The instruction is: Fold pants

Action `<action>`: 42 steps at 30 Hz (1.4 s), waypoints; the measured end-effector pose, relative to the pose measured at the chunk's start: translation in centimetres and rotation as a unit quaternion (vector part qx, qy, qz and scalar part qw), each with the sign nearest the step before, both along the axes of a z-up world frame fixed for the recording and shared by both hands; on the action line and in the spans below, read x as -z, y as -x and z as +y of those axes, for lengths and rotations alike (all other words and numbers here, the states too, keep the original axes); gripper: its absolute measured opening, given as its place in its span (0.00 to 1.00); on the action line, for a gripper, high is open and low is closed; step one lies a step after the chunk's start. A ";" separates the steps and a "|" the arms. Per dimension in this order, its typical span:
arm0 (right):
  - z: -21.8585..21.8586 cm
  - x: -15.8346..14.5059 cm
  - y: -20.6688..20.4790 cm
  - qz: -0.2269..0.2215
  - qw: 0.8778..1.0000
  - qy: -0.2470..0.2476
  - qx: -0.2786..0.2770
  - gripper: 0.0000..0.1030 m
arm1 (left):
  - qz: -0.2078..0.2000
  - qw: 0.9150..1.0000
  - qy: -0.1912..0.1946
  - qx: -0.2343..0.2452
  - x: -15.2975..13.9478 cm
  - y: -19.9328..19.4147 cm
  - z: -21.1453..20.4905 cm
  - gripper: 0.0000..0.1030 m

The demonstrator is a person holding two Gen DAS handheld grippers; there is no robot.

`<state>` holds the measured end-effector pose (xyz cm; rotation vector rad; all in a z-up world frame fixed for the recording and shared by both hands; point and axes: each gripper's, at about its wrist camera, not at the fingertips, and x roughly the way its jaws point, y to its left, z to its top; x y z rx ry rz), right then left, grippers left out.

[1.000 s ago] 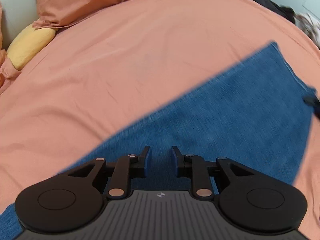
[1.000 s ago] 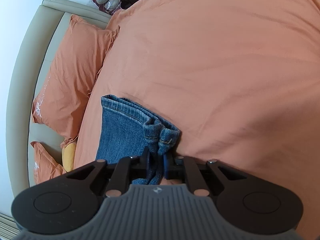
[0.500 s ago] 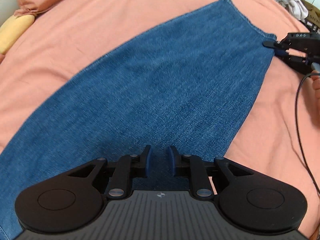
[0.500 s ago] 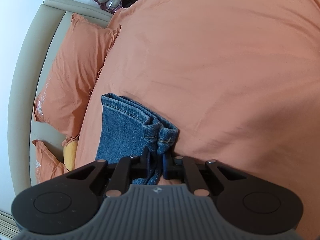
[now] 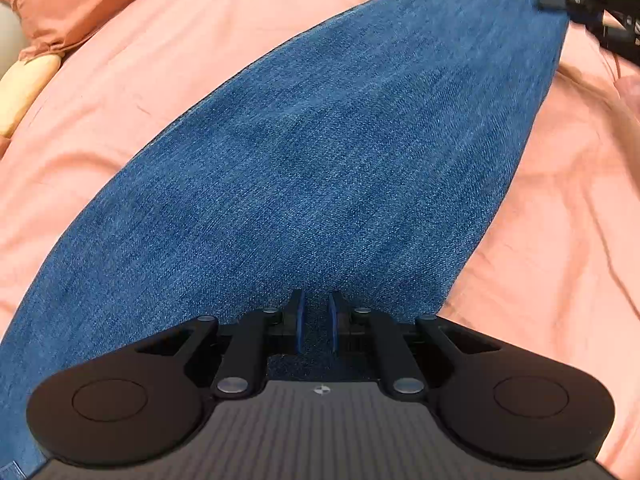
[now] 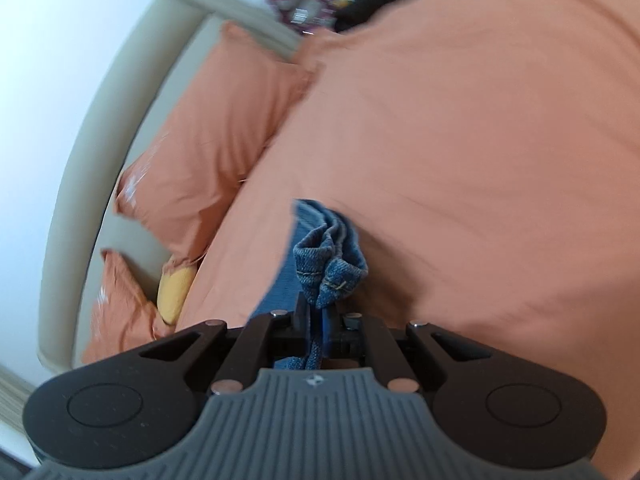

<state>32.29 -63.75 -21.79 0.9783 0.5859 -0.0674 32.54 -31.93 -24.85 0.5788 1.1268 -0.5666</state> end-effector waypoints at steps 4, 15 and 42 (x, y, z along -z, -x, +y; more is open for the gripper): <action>3.0 -5.1 -0.7 -0.029 0.997 0.064 -0.024 0.00 | -0.009 1.000 -0.003 0.015 0.1 0.2 -0.1 0.09; 18.8 -20.4 -4.7 -0.091 0.962 0.202 -0.159 0.00 | 0.005 0.988 0.151 -0.039 -2.3 0.6 6.3 0.16; 50.7 -5.4 -4.5 0.081 0.840 0.303 -0.442 0.20 | 0.065 0.871 0.375 -0.310 -5.6 2.4 36.6 0.54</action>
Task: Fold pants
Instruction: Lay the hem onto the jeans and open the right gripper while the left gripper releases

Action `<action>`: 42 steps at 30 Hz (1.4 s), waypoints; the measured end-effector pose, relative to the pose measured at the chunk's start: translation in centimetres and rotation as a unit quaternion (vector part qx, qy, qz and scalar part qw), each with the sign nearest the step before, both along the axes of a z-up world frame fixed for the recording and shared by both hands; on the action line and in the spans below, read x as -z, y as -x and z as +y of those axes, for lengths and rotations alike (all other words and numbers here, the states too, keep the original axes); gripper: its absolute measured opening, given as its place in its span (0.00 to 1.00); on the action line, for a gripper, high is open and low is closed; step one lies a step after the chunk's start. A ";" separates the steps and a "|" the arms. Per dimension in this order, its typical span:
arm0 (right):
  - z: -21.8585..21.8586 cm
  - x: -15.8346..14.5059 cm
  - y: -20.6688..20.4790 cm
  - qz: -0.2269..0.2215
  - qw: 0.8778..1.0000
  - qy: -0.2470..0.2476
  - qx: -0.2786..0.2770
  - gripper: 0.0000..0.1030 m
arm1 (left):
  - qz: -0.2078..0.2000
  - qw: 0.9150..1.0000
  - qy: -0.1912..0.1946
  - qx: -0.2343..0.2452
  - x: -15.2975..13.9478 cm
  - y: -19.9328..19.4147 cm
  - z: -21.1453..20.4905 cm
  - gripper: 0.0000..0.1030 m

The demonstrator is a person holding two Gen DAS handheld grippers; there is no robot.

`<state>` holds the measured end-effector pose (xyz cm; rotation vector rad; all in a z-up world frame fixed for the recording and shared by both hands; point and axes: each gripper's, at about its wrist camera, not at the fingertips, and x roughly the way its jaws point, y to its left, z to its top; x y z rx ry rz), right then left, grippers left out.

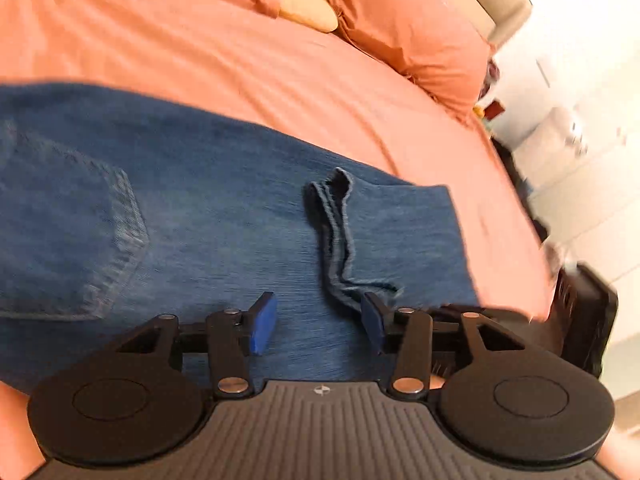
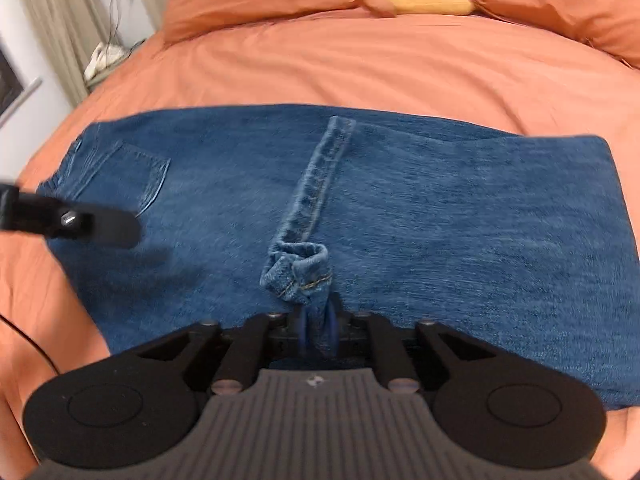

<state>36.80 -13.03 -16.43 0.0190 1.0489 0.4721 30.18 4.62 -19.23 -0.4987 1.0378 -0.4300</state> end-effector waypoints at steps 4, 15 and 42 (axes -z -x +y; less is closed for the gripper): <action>-0.7 -1.7 0.6 -0.008 0.999 -0.027 -0.017 0.41 | 0.008 0.999 0.046 -0.029 1.0 -1.2 -0.2 0.60; -8.8 -2.9 1.8 -0.098 0.991 -0.022 0.092 0.47 | 0.040 0.995 0.069 -0.066 5.2 -5.6 -1.9 0.61; -17.1 -1.4 -0.9 -0.084 0.978 -0.007 0.191 0.09 | -0.073 0.982 -0.173 0.025 3.4 -6.3 -6.1 0.11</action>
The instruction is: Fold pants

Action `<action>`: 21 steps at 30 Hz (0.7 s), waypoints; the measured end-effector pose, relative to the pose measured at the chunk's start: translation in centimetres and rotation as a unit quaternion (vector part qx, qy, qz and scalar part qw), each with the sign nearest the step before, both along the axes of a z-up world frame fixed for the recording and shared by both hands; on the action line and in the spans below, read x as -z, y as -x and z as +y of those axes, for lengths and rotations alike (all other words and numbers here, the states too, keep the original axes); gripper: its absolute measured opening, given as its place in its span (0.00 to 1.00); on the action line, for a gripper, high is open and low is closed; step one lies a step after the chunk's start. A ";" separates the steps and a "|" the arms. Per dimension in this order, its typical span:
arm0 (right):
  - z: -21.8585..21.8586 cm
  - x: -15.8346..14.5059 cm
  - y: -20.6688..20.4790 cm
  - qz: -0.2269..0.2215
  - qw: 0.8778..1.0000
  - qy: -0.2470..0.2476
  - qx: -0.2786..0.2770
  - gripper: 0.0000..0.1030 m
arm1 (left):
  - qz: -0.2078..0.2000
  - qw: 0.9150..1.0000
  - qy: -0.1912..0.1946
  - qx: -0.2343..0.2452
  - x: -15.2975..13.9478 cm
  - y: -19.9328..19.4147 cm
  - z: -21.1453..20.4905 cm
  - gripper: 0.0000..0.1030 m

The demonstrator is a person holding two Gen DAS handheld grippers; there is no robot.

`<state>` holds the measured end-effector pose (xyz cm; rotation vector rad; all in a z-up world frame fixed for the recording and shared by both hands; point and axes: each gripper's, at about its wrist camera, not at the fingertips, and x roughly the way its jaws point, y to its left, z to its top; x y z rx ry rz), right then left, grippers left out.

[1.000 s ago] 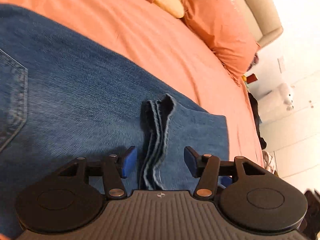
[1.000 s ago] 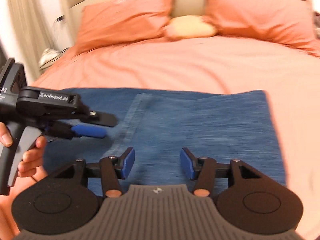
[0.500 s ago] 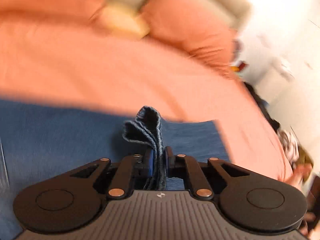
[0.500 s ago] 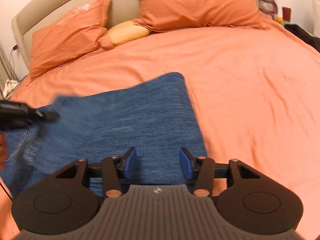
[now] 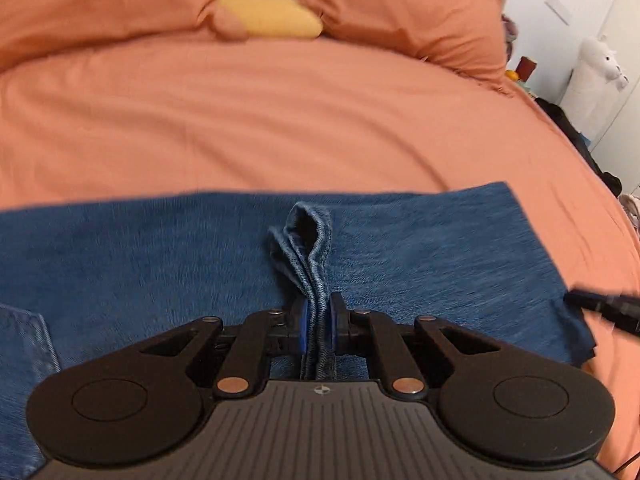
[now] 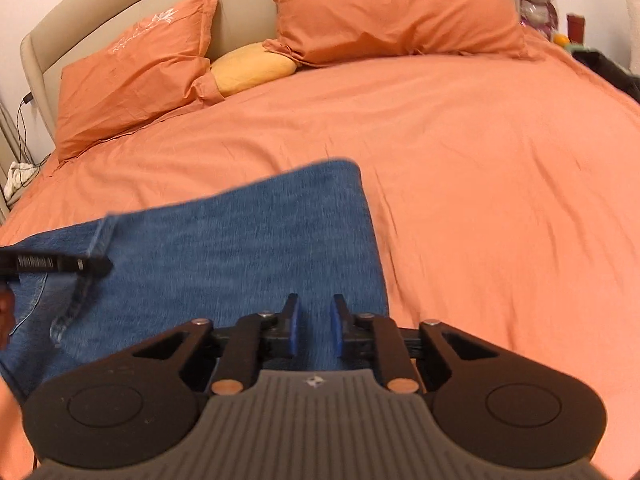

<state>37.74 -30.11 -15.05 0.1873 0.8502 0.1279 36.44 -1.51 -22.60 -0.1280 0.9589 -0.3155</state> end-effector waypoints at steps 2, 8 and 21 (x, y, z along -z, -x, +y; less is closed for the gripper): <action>0.2 -0.4 -2.1 -0.006 1.000 0.009 -0.011 0.09 | 0.017 1.000 0.014 -0.007 0.6 -0.2 0.4 0.11; -0.2 0.5 -11.4 0.039 0.999 0.026 -0.012 0.07 | 0.035 0.999 0.039 0.001 1.4 -0.6 1.9 0.16; -0.6 2.0 -15.0 0.114 0.993 0.028 -0.004 0.00 | 0.045 0.998 0.047 -0.006 0.5 0.3 3.0 0.22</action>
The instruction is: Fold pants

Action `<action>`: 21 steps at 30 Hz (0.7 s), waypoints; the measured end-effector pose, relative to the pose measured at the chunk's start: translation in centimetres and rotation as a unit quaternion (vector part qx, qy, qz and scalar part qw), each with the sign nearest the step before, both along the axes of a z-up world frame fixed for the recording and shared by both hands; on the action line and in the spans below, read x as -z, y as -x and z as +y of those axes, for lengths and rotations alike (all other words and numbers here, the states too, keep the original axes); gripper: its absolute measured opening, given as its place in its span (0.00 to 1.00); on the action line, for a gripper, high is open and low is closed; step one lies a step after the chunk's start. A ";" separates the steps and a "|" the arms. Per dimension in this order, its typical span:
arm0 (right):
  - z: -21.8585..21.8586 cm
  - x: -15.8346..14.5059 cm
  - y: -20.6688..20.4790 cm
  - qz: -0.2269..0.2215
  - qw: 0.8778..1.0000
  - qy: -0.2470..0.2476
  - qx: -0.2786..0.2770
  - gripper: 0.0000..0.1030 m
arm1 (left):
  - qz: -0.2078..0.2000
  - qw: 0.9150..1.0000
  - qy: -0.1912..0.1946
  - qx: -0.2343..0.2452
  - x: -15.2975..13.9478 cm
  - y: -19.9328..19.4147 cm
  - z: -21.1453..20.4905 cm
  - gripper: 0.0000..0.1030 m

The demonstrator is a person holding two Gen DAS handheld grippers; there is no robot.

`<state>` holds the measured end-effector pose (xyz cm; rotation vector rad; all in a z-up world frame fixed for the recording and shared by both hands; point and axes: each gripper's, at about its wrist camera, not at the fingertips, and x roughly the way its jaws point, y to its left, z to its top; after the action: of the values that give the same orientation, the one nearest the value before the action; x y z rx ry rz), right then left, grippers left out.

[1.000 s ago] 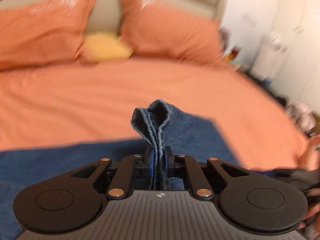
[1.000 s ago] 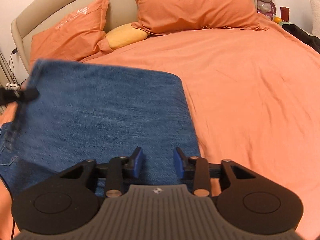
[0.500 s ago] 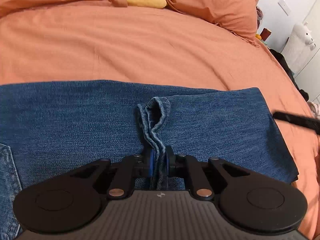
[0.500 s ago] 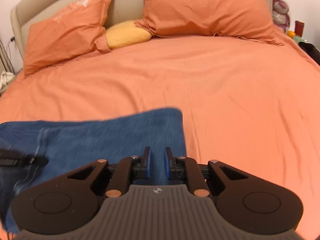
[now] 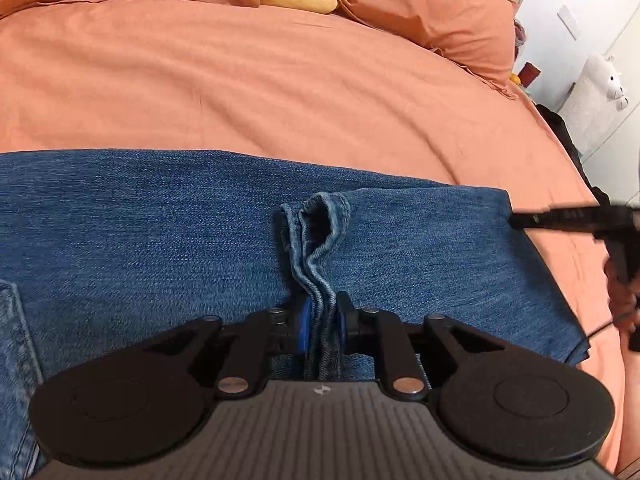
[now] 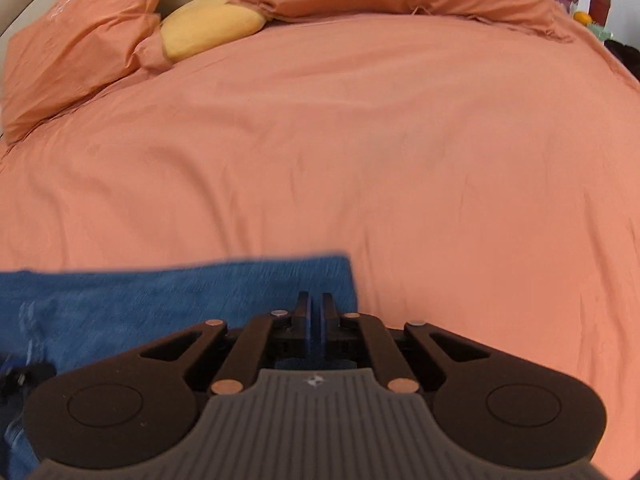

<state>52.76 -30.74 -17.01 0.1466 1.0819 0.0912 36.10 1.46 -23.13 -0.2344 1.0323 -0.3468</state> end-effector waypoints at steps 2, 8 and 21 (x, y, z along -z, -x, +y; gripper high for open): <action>0.2 -0.6 1.9 0.015 1.000 0.000 -0.012 0.00 | 0.010 1.000 -0.005 -0.006 -0.7 0.6 -0.2 0.35; 0.6 -2.0 10.5 0.031 0.998 -0.002 -0.058 0.01 | 0.011 0.999 -0.037 0.004 -2.7 4.6 -0.6 0.37; -0.7 0.3 17.4 -0.003 0.999 -0.036 -0.037 0.00 | 0.036 0.997 -0.074 -0.007 -0.4 6.8 -2.2 0.36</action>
<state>35.41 -31.40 -17.34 0.1712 1.0789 0.1984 29.31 -0.75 -22.71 -0.1219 1.1221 -0.2502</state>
